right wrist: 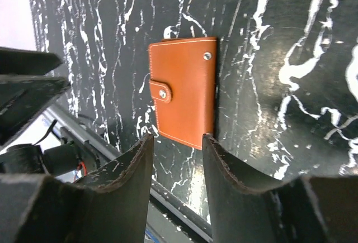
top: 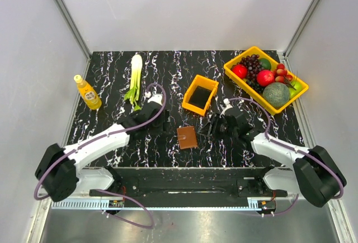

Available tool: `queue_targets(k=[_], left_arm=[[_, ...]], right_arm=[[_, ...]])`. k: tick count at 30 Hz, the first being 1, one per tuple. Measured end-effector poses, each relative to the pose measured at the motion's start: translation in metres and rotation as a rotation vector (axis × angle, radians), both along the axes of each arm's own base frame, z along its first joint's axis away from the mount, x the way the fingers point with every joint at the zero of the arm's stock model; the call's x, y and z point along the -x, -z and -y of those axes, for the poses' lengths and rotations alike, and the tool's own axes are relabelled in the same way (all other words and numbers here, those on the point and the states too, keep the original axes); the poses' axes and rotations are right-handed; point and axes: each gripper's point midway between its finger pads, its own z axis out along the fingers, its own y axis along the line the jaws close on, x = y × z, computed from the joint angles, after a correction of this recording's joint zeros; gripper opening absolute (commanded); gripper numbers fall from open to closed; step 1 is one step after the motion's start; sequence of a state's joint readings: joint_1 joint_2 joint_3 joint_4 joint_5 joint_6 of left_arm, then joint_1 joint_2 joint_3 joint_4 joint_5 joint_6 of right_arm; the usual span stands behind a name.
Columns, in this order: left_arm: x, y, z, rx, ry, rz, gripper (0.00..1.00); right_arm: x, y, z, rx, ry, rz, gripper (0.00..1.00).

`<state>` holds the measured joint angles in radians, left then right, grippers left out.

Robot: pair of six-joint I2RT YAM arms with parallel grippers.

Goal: Put the credit cards into the card holder
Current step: Open the card holder at the center of the board.

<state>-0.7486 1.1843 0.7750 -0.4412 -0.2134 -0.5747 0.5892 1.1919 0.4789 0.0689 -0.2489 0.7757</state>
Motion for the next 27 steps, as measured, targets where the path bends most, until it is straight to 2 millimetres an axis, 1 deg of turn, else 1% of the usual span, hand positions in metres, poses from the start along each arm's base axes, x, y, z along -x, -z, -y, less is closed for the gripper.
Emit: queue_targets(k=[2,3,6,10,15,19,20,22,25,27], left_arm=[[-0.002,0.009,0.008,0.003,0.0,-0.016,0.66],[-0.003,0.014,0.012,0.007,0.0,-0.026,0.63],[-0.003,0.027,0.027,0.025,0.017,-0.059,0.61],[0.002,0.039,0.044,0.043,0.043,-0.087,0.6],[0.009,0.055,0.053,0.058,0.054,-0.119,0.56],[0.015,0.072,0.055,0.059,0.053,-0.161,0.48],[0.016,0.076,0.056,0.06,0.053,-0.168,0.42],[0.018,0.083,0.059,0.065,0.056,-0.182,0.35],[0.017,0.084,0.07,0.099,0.072,-0.181,0.29],[0.016,0.085,0.073,0.112,0.078,-0.181,0.26]], right_arm=[[-0.001,-0.002,-0.008,-0.044,-0.012,-0.002,0.46],[-0.001,0.0,-0.011,-0.06,-0.017,-0.008,0.46],[0.001,0.011,-0.015,-0.075,-0.024,-0.047,0.45],[0.003,0.026,-0.019,-0.07,-0.027,-0.095,0.46],[0.003,0.04,-0.02,-0.065,-0.022,-0.125,0.46],[0.005,0.052,-0.023,-0.068,-0.027,-0.159,0.47],[0.004,0.052,-0.025,-0.079,-0.031,-0.159,0.47],[0.003,0.052,-0.03,-0.098,-0.038,-0.157,0.47],[0.003,0.051,-0.037,-0.131,-0.051,-0.153,0.47],[0.002,0.051,-0.039,-0.148,-0.049,-0.152,0.46]])
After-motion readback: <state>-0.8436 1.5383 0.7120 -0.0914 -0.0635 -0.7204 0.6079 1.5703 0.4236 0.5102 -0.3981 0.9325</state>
